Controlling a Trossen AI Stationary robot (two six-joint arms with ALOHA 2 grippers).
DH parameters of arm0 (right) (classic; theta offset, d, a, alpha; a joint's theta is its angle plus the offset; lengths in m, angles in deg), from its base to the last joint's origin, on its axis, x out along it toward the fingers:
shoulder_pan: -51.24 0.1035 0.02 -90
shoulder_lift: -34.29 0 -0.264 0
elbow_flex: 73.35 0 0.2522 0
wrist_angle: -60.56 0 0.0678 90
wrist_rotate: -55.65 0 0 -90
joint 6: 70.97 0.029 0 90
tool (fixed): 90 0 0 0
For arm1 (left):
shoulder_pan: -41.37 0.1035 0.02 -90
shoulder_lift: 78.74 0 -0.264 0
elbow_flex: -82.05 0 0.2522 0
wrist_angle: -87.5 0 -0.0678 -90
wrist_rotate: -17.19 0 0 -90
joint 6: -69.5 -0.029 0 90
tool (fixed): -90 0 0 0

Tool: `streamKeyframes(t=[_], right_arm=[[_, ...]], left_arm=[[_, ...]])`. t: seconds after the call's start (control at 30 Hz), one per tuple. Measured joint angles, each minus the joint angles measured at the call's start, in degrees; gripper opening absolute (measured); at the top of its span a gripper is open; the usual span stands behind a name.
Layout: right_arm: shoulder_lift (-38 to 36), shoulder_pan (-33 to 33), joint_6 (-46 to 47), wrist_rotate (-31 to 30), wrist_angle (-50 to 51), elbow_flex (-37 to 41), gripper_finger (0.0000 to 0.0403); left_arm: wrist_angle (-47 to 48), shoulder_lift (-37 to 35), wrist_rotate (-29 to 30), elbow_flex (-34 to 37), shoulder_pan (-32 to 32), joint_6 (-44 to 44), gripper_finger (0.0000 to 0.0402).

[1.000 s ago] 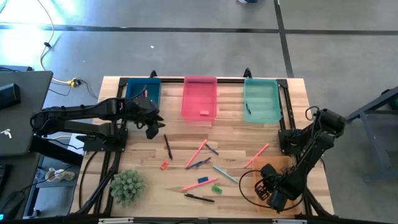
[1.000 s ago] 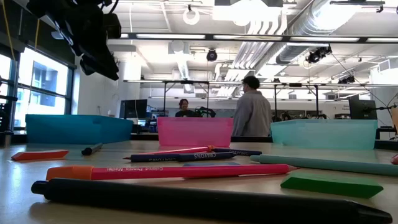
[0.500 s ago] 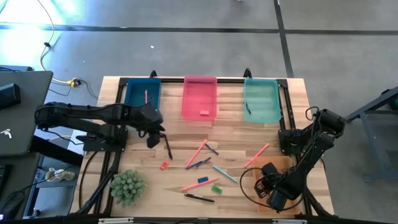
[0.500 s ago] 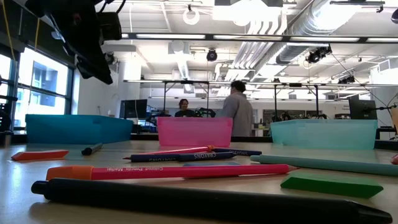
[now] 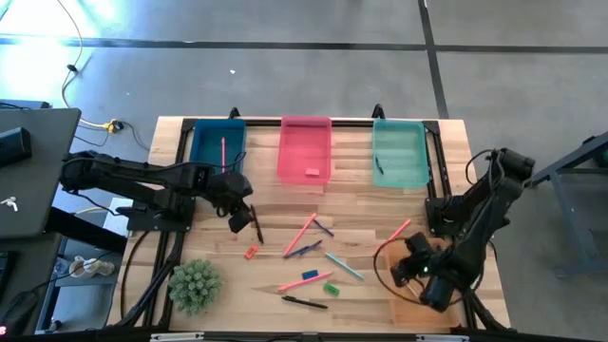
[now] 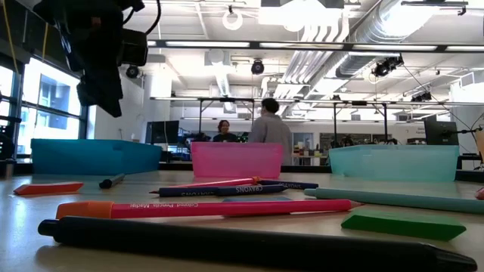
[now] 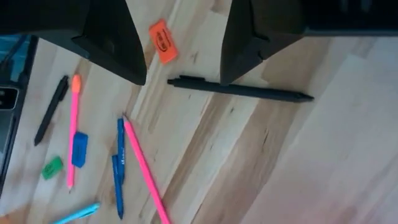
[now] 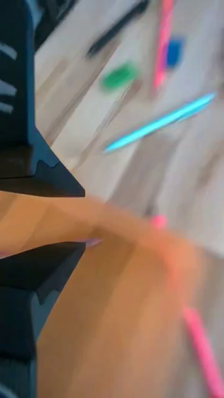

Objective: Sort crayons/erasers/pens/pencils in bins
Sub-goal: Put the orange eraser into the pink bin

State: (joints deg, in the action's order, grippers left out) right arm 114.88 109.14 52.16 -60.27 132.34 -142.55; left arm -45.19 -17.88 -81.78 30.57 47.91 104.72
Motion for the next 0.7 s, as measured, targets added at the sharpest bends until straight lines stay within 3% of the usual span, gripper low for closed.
streamKeyframes(t=[0.47, 0.7], right_arm=[[-15.8, -16.1, -27.6, -10.9, 5.6, 0.0, 0.0119], [-21.0, -25.4, -37.1, -11.3, 11.0, 0.0, 0.0119]], left_arm=[[11.8, 0.0, 2.9, -10.9, -3.5, 7.2, 0.0161], [14.7, 0.0, 10.1, -12.4, -7.0, 16.4, 0.0148]])
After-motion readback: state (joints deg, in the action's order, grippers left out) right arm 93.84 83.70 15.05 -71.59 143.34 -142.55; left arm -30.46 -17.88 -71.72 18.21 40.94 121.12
